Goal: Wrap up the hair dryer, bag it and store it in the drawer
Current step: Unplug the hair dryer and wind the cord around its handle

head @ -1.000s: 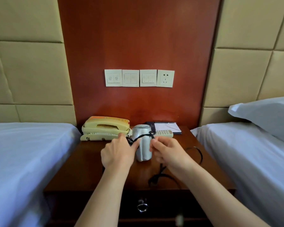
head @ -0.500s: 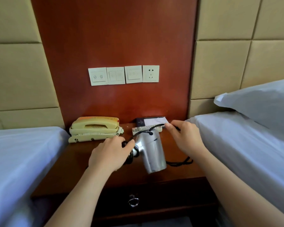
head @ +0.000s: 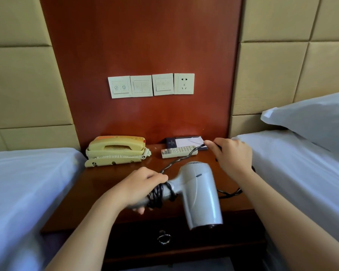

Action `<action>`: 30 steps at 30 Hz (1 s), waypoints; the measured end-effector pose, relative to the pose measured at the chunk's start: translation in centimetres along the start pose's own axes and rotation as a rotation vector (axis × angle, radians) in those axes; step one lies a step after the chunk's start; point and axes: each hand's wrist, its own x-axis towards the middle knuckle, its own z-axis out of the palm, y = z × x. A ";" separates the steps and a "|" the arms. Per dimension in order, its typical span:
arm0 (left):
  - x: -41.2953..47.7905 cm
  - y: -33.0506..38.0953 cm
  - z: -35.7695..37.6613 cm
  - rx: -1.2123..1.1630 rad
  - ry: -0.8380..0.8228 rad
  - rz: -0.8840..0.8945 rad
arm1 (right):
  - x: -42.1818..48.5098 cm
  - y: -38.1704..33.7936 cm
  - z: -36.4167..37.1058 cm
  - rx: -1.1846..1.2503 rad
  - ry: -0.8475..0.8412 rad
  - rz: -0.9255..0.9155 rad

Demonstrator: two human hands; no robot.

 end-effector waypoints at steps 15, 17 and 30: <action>1.3 -1.7 0.3 -1.103 0.009 0.027 | -2.5 -2.2 2.1 -0.045 -0.290 -0.214; 1.8 -1.9 0.1 -1.196 0.094 0.000 | -2.6 -3.0 1.8 -0.020 -0.342 -0.290; 3.8 -2.6 -0.1 -1.167 0.498 -0.243 | -1.8 -6.2 -0.9 -0.077 -0.168 -0.610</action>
